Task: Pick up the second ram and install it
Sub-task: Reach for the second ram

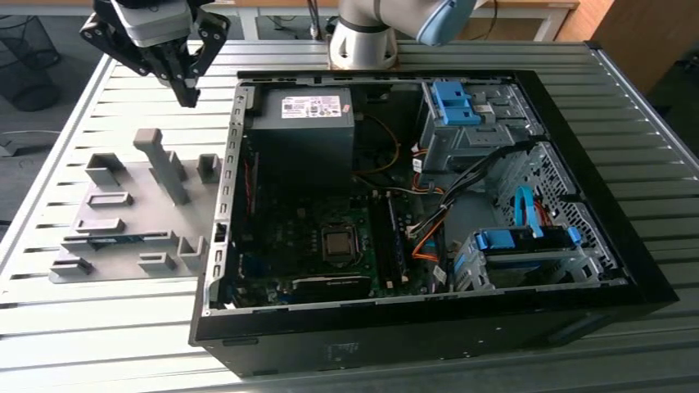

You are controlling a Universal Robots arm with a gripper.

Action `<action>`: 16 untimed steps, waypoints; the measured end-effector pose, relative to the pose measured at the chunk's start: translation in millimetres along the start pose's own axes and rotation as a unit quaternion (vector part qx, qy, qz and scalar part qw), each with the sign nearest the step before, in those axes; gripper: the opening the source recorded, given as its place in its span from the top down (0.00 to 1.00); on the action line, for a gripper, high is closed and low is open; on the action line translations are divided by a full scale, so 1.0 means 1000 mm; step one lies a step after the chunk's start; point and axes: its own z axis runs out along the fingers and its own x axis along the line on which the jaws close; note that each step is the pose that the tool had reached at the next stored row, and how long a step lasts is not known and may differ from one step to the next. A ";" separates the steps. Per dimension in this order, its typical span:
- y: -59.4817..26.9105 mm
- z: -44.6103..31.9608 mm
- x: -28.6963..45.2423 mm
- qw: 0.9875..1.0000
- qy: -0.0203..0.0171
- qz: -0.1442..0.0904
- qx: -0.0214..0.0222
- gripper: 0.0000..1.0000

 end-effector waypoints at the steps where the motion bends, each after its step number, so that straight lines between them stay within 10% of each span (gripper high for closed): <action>1: 0.0000 0.0000 0.0000 1.000 0.000 0.000 0.000 0.89; 16: -0.0006 -0.0001 0.0078 1.000 0.000 0.000 0.000 0.89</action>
